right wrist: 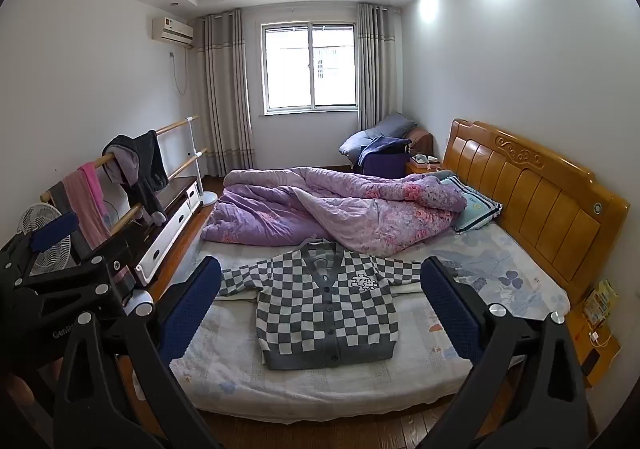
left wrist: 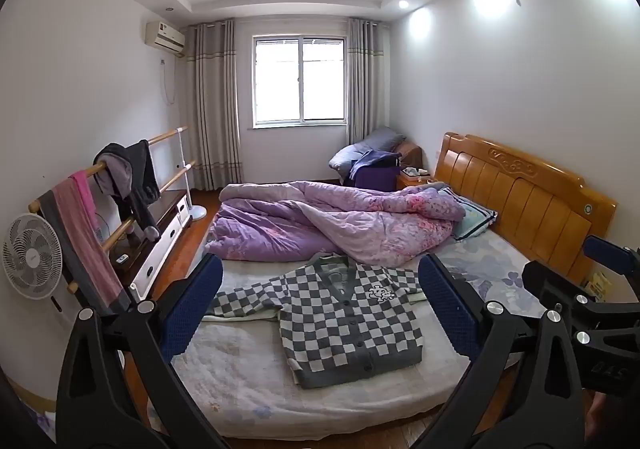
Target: Fold large clothes
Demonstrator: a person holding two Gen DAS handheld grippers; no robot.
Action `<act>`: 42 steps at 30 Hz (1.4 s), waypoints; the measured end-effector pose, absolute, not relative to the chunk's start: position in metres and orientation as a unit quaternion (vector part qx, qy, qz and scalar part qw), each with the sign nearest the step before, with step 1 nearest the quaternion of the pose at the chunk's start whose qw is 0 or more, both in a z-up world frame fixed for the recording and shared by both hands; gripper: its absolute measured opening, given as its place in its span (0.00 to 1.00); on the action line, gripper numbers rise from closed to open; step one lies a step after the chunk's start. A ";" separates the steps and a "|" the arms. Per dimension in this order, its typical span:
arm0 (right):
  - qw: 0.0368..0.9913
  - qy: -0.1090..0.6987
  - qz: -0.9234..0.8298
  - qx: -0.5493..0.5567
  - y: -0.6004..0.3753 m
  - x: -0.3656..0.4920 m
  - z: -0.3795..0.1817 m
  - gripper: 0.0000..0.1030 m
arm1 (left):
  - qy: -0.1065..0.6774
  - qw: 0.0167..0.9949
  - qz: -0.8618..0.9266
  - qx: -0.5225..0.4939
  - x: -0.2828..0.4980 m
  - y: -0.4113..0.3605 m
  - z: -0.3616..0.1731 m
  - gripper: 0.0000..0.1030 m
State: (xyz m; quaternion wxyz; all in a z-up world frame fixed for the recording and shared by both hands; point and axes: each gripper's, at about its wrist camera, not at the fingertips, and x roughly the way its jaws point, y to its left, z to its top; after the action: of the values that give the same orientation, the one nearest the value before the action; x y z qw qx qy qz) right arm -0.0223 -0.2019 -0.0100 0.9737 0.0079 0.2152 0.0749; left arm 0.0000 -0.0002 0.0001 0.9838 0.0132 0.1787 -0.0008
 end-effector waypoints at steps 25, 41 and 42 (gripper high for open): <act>0.974 0.215 0.076 0.004 -0.200 -0.022 -0.012 0.93 | 0.182 0.983 -0.002 0.006 0.004 0.006 0.001 0.95; 0.974 0.215 0.079 0.003 -0.207 -0.024 -0.007 0.93 | 0.181 0.983 -0.002 0.007 0.002 0.008 0.000 0.95; 0.974 0.214 0.078 0.003 -0.206 -0.024 -0.007 0.93 | 0.181 0.983 -0.001 0.008 0.002 0.009 -0.001 0.95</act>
State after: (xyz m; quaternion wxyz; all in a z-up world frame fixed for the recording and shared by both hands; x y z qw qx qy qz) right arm -0.0243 -0.2065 -0.0070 0.9737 0.0027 0.2144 0.0775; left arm 0.0020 0.0086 -0.0006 0.9835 0.0077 0.1808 -0.0012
